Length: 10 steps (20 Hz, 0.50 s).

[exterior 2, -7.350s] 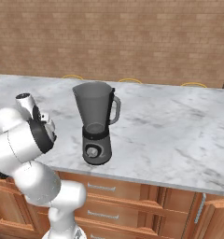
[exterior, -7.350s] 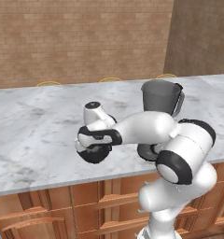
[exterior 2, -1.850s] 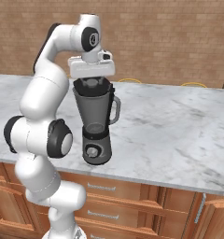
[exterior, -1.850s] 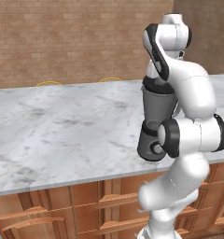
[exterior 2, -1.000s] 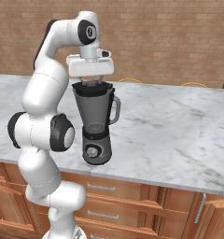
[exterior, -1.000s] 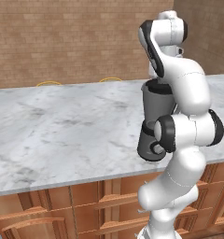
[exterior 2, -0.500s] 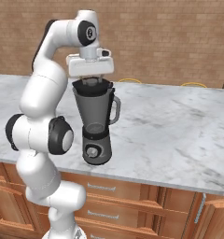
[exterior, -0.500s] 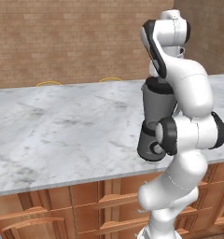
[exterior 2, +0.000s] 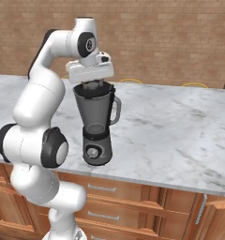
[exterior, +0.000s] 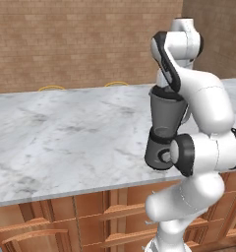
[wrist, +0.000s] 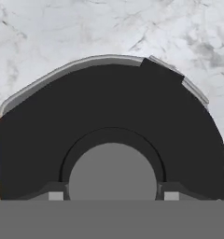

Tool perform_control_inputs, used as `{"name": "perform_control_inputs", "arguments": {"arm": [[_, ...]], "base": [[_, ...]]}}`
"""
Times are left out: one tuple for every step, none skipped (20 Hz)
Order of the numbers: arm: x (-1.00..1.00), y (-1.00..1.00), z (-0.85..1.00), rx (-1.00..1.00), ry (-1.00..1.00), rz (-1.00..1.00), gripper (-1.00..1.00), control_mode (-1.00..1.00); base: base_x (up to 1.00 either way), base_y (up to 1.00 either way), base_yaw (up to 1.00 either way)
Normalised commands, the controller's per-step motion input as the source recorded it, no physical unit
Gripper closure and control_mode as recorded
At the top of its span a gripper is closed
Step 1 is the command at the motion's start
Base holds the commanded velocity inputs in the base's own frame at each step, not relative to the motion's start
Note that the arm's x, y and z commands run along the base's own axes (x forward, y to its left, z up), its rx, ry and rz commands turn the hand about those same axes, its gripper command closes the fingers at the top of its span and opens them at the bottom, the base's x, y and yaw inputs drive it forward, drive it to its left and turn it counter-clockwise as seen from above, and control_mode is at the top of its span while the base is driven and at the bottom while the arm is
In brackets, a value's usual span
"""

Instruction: Close the lid blender by securely placing the lid on top.

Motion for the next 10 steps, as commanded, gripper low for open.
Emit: {"name": "perform_control_inputs", "arguments": {"arm": [[0.00,0.00,-0.34,0.00,0.03,0.01,1.00,-1.00],[0.00,0.00,-0.34,0.00,0.08,0.00,1.00,-1.00],[0.00,0.00,-0.34,0.00,0.13,0.00,1.00,-1.00],[0.00,0.00,-0.34,0.00,0.13,0.00,1.00,-1.00],[0.00,0.00,-0.34,0.00,0.17,0.00,1.00,-1.00],[0.00,0.00,-0.35,0.00,0.16,0.00,1.00,-1.00],[0.00,0.00,-0.38,0.00,0.13,0.00,1.00,-1.00],[-0.01,0.00,-0.39,0.00,0.10,0.00,-1.00,-1.00],[-0.24,0.00,-0.27,0.00,0.00,0.00,-1.00,-1.00],[-0.24,0.00,-0.19,0.00,0.00,0.00,-1.00,-1.00]], "base": [[0.00,0.00,0.00],[0.00,0.00,0.00],[0.00,0.00,0.00],[0.00,0.00,0.00],[0.00,0.00,0.00],[0.00,0.00,0.00],[0.00,0.00,0.00],[0.00,0.00,0.00],[0.00,0.00,0.00],[0.00,0.00,0.00]]}}
